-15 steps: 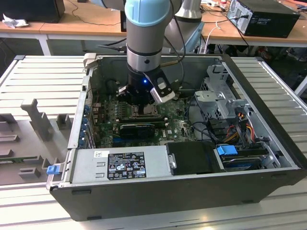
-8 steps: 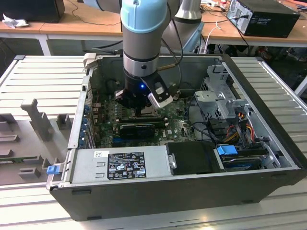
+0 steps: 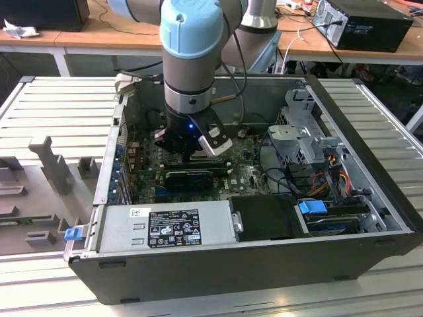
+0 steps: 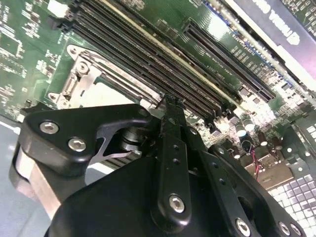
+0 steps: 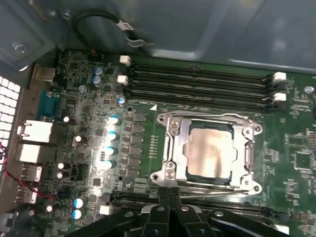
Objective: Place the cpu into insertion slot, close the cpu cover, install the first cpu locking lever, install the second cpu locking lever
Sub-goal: 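Install the second cpu locking lever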
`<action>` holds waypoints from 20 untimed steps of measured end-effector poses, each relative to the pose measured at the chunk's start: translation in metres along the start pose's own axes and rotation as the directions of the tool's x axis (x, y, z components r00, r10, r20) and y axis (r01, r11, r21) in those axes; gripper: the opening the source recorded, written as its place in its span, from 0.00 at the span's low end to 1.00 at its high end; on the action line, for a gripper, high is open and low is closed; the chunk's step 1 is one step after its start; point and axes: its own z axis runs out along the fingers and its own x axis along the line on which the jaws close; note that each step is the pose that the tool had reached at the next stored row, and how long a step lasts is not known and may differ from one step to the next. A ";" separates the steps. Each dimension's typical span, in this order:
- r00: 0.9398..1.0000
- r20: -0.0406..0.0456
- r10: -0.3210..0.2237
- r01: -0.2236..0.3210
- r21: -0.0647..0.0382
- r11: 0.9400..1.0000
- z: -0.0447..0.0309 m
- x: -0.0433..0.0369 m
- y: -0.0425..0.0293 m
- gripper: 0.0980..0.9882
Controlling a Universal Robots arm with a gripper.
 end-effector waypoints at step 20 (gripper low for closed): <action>1.000 0.009 -0.006 0.007 -0.086 0.996 0.0165 0.0059 -0.0031 0.01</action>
